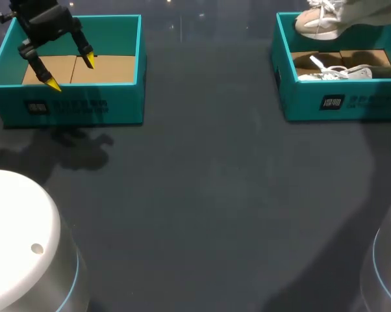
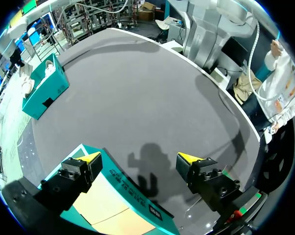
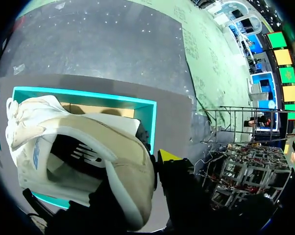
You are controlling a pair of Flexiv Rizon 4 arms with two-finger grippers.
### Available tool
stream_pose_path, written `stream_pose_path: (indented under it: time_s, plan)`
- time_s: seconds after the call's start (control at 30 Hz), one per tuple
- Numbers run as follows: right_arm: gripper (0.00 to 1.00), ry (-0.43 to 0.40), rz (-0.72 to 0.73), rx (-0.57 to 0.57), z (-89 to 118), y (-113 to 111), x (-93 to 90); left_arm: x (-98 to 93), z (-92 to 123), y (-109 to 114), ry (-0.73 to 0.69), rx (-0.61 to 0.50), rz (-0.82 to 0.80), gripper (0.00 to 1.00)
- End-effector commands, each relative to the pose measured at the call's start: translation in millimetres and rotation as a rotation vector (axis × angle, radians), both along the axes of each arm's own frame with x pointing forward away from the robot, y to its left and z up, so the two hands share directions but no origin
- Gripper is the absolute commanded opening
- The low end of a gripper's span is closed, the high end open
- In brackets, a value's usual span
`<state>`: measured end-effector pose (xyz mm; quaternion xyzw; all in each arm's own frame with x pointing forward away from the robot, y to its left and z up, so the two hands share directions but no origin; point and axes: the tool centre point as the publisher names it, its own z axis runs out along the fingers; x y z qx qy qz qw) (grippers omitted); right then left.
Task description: Take the shoe out of the shoebox, open the shoe tongue, remove and reinsert the insole, then place the shoe into the shoebox
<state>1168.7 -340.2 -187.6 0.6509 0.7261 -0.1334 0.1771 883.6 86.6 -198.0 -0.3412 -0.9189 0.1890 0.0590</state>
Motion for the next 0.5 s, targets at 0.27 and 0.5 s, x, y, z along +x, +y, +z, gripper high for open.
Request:
stream_pose_path:
  time_s: [0.27, 0.5]
  plan:
    - [0.00, -0.066, -0.006, 0.027, -15.7, -0.9, -7.3, 0.2, 0.5, 0.2, 0.000, 0.002, -0.001, 1.00]
    - [0.00, -0.118, -0.040, 0.051, -30.2, -6.2, -11.4, 0.2, 0.5, 0.2, 0.000, 0.002, -0.001, 1.00]
